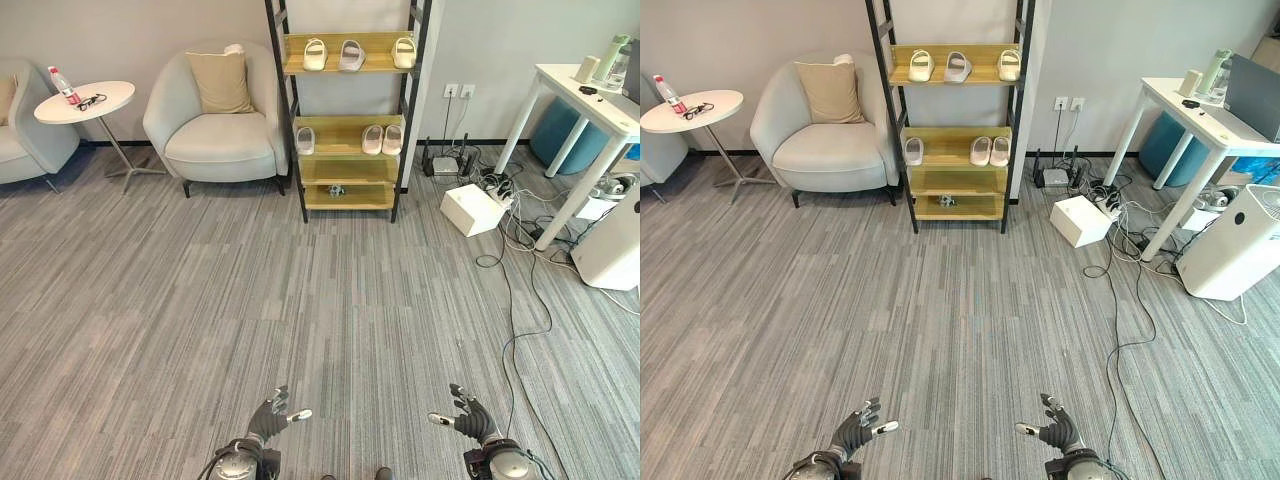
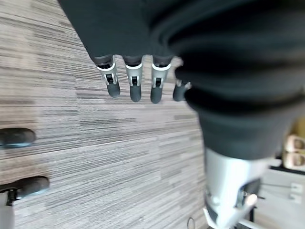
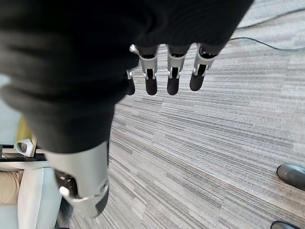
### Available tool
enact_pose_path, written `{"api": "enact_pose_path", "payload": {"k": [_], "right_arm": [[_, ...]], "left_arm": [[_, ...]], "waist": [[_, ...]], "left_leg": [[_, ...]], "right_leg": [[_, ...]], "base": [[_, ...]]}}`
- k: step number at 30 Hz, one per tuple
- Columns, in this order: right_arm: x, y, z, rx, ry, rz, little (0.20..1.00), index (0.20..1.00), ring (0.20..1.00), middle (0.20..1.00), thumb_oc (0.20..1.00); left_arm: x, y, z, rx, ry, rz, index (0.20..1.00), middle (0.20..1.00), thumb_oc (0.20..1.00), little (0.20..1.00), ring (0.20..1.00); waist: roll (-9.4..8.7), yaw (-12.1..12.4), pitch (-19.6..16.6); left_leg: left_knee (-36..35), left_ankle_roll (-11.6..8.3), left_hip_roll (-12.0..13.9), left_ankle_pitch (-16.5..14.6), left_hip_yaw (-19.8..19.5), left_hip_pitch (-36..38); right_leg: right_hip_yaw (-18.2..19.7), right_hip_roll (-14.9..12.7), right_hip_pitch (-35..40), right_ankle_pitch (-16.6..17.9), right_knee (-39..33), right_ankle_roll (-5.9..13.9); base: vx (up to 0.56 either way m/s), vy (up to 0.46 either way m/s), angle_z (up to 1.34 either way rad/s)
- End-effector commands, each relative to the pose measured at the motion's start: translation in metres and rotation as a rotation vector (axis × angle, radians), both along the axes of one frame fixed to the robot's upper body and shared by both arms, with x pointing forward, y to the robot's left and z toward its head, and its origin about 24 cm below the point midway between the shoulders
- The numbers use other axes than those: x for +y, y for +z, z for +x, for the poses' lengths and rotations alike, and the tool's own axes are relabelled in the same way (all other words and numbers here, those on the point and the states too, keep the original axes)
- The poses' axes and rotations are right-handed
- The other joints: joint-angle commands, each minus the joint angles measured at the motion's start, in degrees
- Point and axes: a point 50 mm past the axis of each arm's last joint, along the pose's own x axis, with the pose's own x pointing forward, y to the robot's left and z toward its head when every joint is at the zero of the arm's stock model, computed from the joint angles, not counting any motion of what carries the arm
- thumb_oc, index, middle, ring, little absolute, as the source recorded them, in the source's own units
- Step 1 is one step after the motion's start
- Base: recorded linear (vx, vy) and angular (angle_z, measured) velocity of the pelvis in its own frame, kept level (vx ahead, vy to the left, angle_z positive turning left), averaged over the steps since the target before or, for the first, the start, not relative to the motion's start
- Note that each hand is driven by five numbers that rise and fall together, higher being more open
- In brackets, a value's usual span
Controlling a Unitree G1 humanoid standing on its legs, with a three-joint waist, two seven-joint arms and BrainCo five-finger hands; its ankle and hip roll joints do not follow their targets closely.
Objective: Arrange the slippers neatly on the shoe rack.
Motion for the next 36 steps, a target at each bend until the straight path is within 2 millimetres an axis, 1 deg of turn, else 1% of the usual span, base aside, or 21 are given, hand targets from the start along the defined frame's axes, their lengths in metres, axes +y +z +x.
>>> {"api": "enact_pose_path", "payload": {"k": [1, 7, 10, 17, 27, 33, 36], "right_arm": [[0.002, 0.006, 0.008, -0.064, -0.032, 0.034, 1.0, 1.0, 1.0, 1.0, 1.0], [0.004, 0.004, 0.006, -0.052, -0.025, 0.036, 1.0, 1.0, 1.0, 1.0, 1.0], [0.004, 0.007, 0.009, -0.064, -0.022, 0.056, 1.0, 1.0, 1.0, 1.0, 1.0], [0.006, 0.006, 0.009, -0.062, -0.045, 0.106, 1.0, 1.0, 1.0, 1.0, 1.0], [0.005, 0.004, 0.004, -0.042, -0.038, 0.094, 1.0, 1.0, 1.0, 1.0, 1.0], [0.006, 0.006, 0.007, -0.054, -0.033, 0.098, 1.0, 1.0, 1.0, 1.0, 1.0], [0.006, 0.009, 0.013, -0.068, -0.025, 0.1, 1.0, 1.0, 1.0, 1.0, 1.0]], "left_arm": [[0.003, 0.007, 0.016, -0.069, 0.03, 0.0, 1.0, 1.0, 1.0, 1.0, 1.0], [0.005, 0.013, 0.021, -0.106, 0.063, -0.022, 1.0, 1.0, 1.0, 1.0, 1.0], [0.004, 0.017, 0.024, -0.125, 0.06, -0.04, 1.0, 1.0, 1.0, 1.0, 1.0], [0.004, 0.014, 0.021, -0.109, 0.057, -0.046, 1.0, 1.0, 1.0, 1.0, 1.0], [0.005, 0.015, 0.02, -0.111, 0.057, -0.048, 1.0, 1.0, 1.0, 1.0, 1.0], [0.007, 0.015, 0.02, -0.108, 0.069, -0.045, 1.0, 1.0, 1.0, 1.0, 1.0], [0.01, 0.018, 0.023, -0.122, 0.064, -0.038, 1.0, 1.0, 1.0, 1.0, 1.0]], "waist": [[-2.47, 0.3, -1.87], [-2.51, 0.45, -1.93], [-2.45, 0.55, -2.1], [-2.3, 0.62, -2.25], [-2.15, 0.84, -2.22], [-2.24, 0.84, -1.89], [-2.4, 1.03, -0.55]], "left_leg": [[-0.53, 0.21, -0.96, -1.85, -4.36, -1.28], [-0.53, 0.27, -1.06, -1.92, -4.5, -1.11], [-0.53, 0.26, -1.09, -1.98, -4.56, -0.87], [-0.53, 0.23, -1.16, -2.0, -4.39, -0.81], [-0.53, 0.36, -1.27, -2.01, -4.44, -0.88], [-0.53, 0.39, -1.26, -1.98, -4.54, -0.85], [-0.53, 0.71, -1.44, -1.95, -4.72, -1.48]], "right_leg": [[1.27, -1.14, 1.74, -2.02, 0.08, 2.33], [1.25, -1.18, 1.94, -2.09, 0.08, 2.29], [1.22, -1.27, 2.18, -2.14, 0.08, 2.29], [1.17, -1.35, 2.31, -2.16, 0.08, 2.27], [1.03, -1.51, 2.27, -2.07, 0.08, 2.42], [1.04, -1.51, 2.17, -1.98, 0.08, 2.47], [1.4, -1.62, 1.45, -1.67, 0.08, 2.69]], "base": [[0.01, 0.004, -0.04], [0.01, 0.003, -0.08], [0.0, 0.0, 0.0], [0.0, 0.0, 0.0], [0.0, 0.0, 0.0], [0.0, 0.0, 0.0], [0.01, 0.049, -0.01]]}}
